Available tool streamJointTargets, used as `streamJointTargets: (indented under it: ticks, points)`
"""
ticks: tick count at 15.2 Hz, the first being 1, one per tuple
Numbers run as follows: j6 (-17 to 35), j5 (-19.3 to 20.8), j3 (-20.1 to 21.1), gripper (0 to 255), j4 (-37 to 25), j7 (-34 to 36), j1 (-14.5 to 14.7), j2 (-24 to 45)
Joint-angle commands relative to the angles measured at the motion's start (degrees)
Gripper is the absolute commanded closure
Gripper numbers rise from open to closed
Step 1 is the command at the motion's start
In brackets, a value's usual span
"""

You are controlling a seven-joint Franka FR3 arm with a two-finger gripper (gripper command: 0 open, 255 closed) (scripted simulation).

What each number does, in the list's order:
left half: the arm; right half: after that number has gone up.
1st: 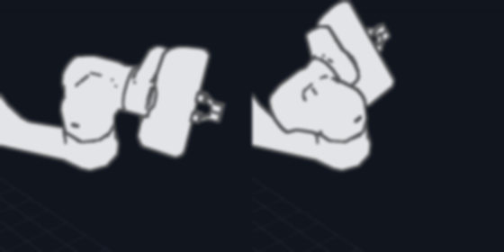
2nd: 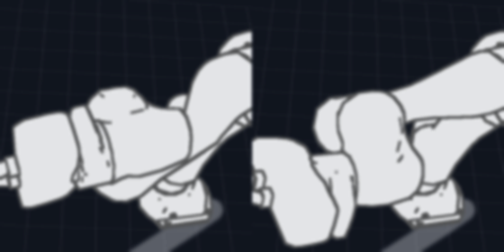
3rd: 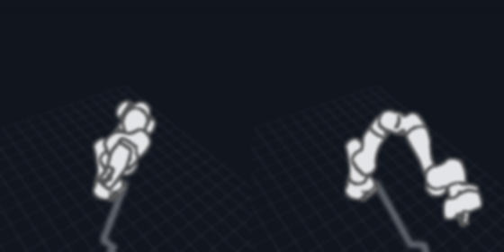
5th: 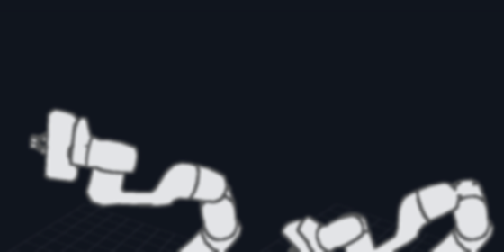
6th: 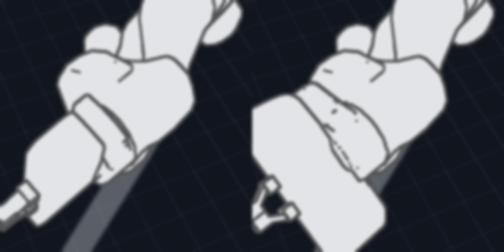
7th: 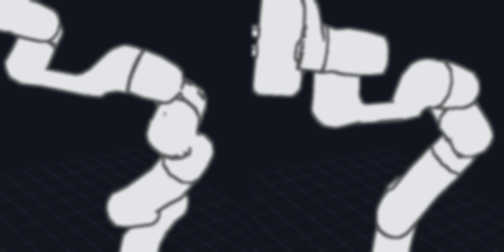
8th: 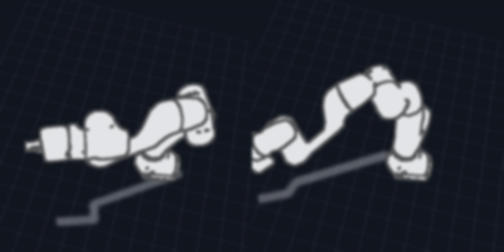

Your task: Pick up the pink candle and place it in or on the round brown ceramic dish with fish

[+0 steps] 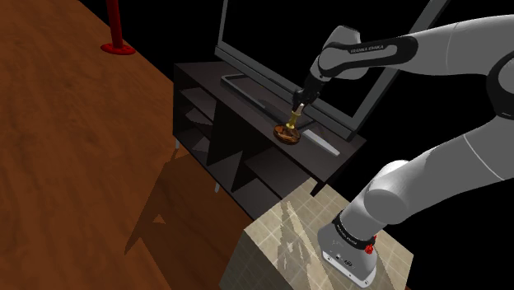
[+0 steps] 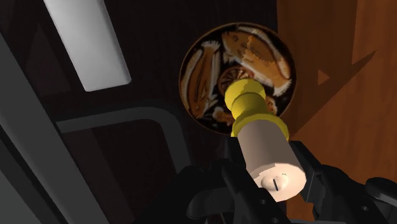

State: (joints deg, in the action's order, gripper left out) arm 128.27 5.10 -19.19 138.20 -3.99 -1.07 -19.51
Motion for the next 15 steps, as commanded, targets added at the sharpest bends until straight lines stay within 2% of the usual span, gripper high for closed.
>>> streamJointTargets:
  ticks: [1,5,12,13,15]
  points:
    - [1.6,-0.1,-0.2,255,0.9,-0.1,0.1,0.7]
    - [4.9,-0.4,-0.6,255,2.8,-0.5,0.2,2.2]
    - [4.9,-0.4,-0.6,255,2.8,-0.5,0.2,2.2]
    - [4.9,-0.4,-0.6,0,2.7,-0.5,0.2,2.2]
    - [4.9,-0.4,-0.6,0,2.7,-0.5,0.2,2.2]
